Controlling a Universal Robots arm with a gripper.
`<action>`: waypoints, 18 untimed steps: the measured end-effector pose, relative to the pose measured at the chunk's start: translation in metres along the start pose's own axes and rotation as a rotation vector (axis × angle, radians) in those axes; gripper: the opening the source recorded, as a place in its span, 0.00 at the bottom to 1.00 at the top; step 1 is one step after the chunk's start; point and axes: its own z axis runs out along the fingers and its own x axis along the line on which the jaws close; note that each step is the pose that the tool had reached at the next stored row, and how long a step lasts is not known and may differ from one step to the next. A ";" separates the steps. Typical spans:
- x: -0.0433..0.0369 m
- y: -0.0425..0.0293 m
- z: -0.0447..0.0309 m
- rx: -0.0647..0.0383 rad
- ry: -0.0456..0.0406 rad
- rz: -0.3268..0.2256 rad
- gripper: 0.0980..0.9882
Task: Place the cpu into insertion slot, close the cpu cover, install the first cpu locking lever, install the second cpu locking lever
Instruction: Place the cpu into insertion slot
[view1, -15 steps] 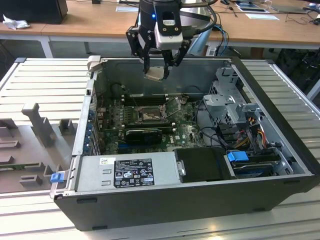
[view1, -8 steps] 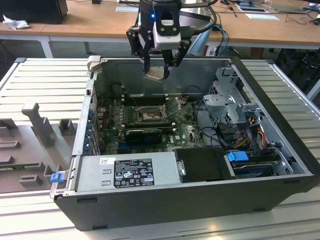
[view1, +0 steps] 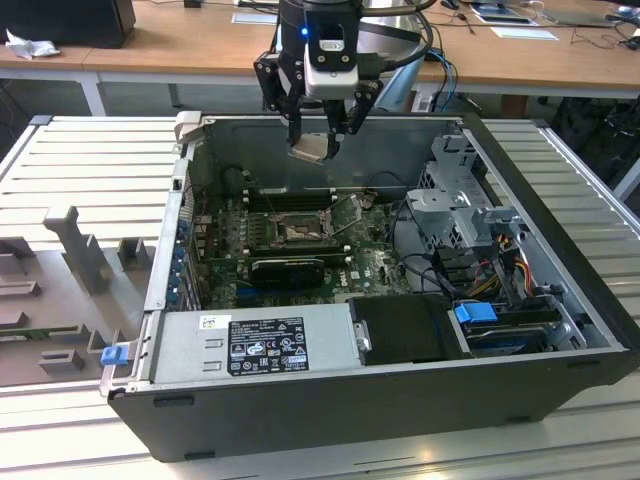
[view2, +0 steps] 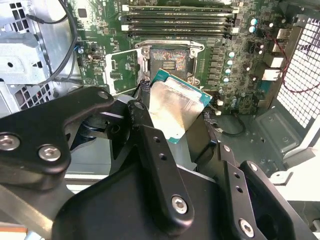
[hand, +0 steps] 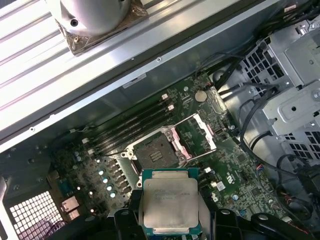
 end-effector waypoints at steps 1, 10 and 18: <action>0.0000 0.0000 0.0000 0.000 -0.0004 0.005 0.49; 0.0000 0.0000 0.0001 -0.001 -0.0058 0.065 0.49; 0.0000 0.0000 0.0007 -0.003 -0.0119 0.133 0.49</action>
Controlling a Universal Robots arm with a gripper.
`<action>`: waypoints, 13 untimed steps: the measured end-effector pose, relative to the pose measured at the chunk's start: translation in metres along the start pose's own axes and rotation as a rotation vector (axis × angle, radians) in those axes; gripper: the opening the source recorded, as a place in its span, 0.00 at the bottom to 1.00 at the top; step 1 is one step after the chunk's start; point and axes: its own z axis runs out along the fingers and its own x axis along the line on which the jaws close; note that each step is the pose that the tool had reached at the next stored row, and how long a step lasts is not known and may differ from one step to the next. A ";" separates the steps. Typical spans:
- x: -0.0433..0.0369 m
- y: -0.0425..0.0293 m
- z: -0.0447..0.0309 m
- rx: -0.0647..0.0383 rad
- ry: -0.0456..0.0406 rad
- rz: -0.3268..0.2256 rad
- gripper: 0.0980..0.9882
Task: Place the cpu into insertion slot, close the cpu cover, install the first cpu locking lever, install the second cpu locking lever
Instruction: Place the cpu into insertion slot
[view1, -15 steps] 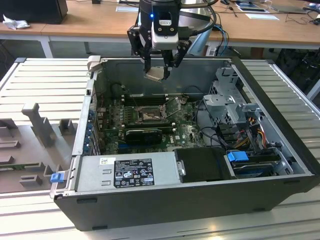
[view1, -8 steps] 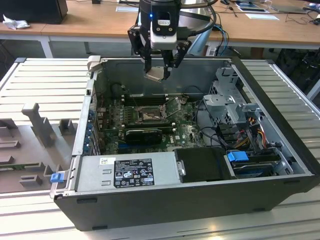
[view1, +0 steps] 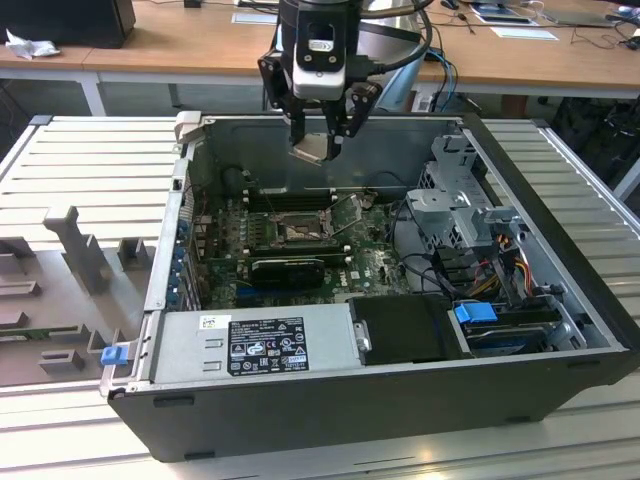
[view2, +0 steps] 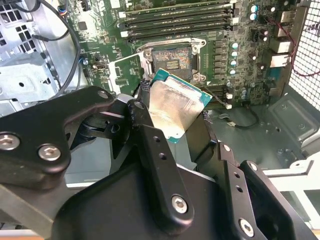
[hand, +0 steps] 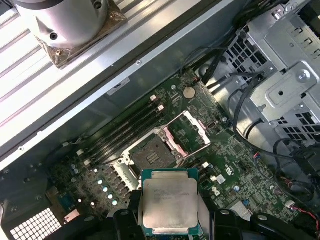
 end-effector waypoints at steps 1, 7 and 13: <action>0.0000 0.0000 0.0002 0.000 -0.0001 0.001 0.49; 0.0000 -0.0002 0.0024 0.000 -0.0005 0.005 0.49; 0.0000 -0.0004 0.0040 0.001 0.0003 0.007 0.49</action>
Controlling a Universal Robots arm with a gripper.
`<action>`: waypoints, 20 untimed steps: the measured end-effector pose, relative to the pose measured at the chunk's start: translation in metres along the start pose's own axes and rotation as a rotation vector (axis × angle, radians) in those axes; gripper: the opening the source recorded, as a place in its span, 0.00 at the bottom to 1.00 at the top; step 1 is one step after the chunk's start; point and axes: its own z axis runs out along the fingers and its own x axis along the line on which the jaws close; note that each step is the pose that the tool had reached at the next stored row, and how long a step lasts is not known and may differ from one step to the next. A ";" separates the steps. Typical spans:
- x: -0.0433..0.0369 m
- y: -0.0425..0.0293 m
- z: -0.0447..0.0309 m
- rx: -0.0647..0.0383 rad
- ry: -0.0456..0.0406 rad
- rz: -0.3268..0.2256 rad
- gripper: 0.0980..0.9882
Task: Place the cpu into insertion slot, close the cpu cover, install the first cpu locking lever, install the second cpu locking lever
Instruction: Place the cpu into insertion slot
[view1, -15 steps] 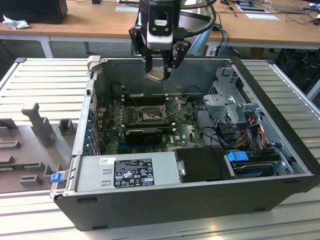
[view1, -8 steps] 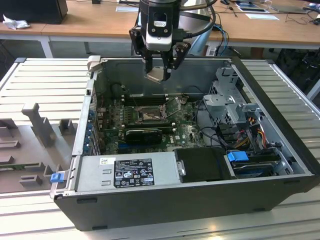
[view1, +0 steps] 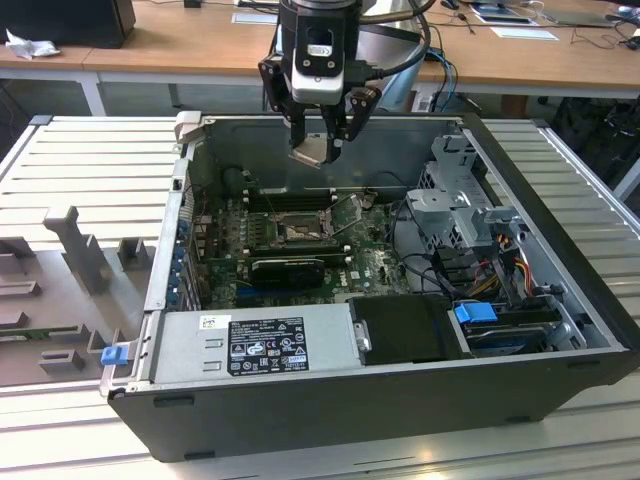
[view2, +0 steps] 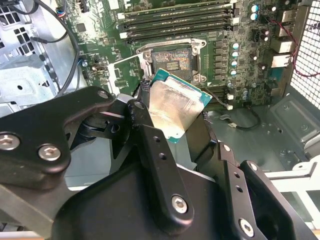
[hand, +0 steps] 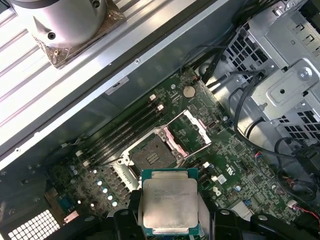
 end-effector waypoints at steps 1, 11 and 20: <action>0.0000 0.0000 0.0000 0.000 -0.0002 0.002 0.49; 0.0000 0.0000 0.0003 -0.001 -0.0029 0.033 0.49; 0.0000 -0.0001 0.0007 -0.001 -0.0061 0.069 0.49</action>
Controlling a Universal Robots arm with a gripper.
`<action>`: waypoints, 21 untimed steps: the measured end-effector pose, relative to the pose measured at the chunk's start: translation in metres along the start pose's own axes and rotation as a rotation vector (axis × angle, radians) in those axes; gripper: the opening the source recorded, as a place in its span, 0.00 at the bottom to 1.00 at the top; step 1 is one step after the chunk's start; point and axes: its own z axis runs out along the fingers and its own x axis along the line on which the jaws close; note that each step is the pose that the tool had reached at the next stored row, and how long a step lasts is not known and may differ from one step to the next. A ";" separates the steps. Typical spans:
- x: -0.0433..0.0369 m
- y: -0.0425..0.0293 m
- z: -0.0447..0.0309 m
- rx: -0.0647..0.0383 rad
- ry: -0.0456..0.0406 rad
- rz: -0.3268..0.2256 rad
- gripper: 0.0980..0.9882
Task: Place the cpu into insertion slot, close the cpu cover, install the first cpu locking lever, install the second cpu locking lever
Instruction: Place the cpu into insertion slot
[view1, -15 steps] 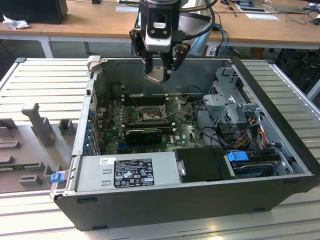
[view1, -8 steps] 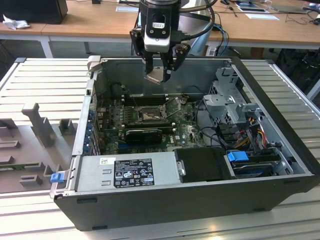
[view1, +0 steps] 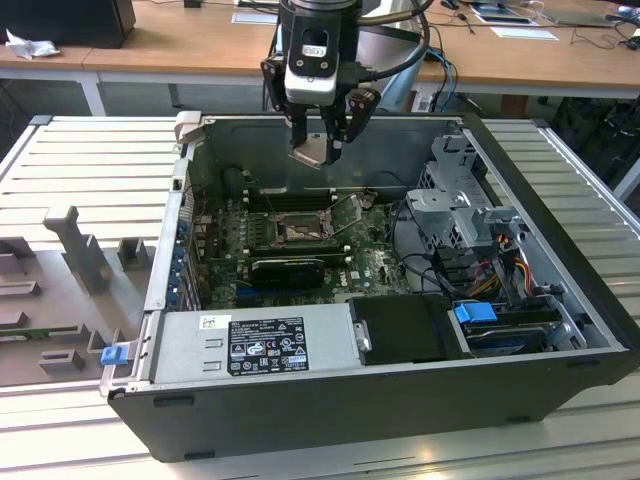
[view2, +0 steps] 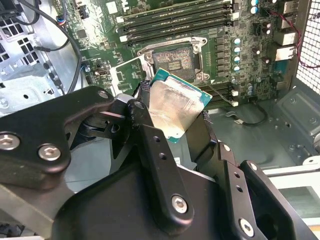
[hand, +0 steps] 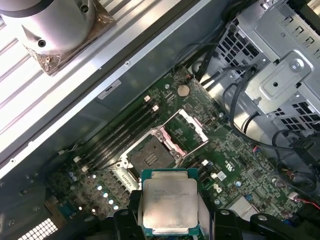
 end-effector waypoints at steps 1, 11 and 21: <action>0.0000 0.0000 0.0000 0.000 -0.0006 0.006 0.49; 0.0000 0.0000 0.0002 -0.001 -0.0044 0.049 0.49; 0.0000 0.0000 0.0003 -0.002 -0.0083 0.093 0.49</action>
